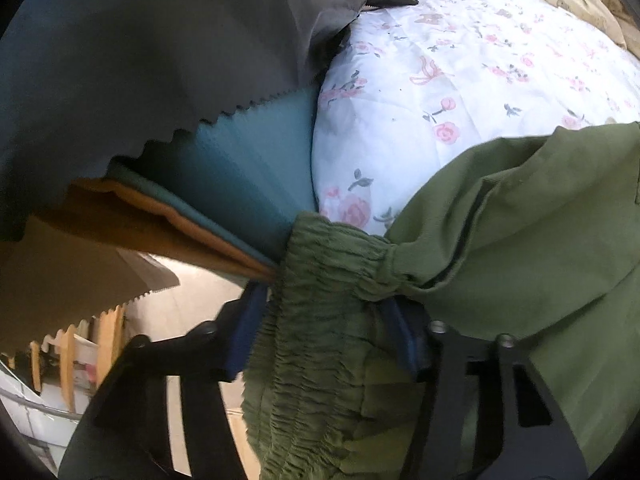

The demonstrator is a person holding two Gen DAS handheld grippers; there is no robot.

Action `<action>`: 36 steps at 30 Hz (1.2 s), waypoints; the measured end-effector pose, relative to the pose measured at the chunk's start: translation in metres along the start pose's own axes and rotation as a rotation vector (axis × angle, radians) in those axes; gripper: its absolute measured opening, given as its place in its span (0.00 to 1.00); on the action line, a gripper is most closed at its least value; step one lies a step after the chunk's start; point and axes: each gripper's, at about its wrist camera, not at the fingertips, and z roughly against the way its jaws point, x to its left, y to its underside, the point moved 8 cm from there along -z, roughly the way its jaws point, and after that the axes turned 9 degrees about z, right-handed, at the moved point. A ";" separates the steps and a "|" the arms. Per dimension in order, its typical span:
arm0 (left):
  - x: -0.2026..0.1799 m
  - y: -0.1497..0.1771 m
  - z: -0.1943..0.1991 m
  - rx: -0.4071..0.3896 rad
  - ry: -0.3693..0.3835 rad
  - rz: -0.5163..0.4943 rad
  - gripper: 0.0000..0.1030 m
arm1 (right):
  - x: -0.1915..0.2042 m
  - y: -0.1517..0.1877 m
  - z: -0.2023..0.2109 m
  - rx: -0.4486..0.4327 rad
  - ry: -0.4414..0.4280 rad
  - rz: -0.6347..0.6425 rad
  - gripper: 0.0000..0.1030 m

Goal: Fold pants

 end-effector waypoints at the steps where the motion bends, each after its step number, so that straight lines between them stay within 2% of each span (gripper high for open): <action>1: 0.000 0.001 0.003 0.003 -0.012 -0.011 0.41 | -0.001 0.001 0.001 -0.001 0.003 0.002 1.00; 2: -0.002 0.002 0.005 0.005 -0.017 -0.032 0.33 | -0.001 0.001 0.001 -0.003 0.005 0.003 1.00; 4: -0.010 0.005 0.013 -0.004 -0.021 -0.085 0.25 | -0.001 0.001 0.002 -0.007 0.005 0.003 1.00; 6: -0.014 0.003 0.026 -0.029 -0.008 -0.096 0.18 | -0.001 0.000 0.004 -0.012 0.005 0.008 1.00; 9: -0.014 0.001 0.049 -0.062 0.017 -0.088 0.16 | 0.000 -0.002 0.007 -0.023 0.000 0.018 1.00; 12: -0.012 0.004 0.076 -0.134 0.030 -0.100 0.16 | 0.001 -0.003 0.010 -0.033 -0.002 0.035 1.00; 19: -0.013 0.034 0.134 -0.253 0.105 -0.176 0.15 | -0.002 -0.015 0.013 -0.051 -0.021 0.056 1.00; 24: -0.004 0.049 0.164 -0.305 0.157 -0.193 0.15 | -0.027 -0.058 0.013 -0.102 -0.013 0.025 1.00; 29: 0.007 0.050 0.161 -0.271 0.162 -0.158 0.15 | -0.068 -0.120 -0.017 -0.052 -0.021 -0.054 0.97; 32: 0.005 0.040 0.150 -0.274 0.144 -0.163 0.16 | -0.078 -0.159 -0.046 0.020 0.044 0.037 0.84; 34: 0.006 0.037 0.141 -0.261 0.130 -0.153 0.16 | -0.076 -0.178 -0.078 0.100 0.090 0.150 0.81; 36: 0.007 0.040 0.133 -0.237 0.124 -0.138 0.16 | -0.078 -0.187 -0.107 0.162 0.122 0.196 0.80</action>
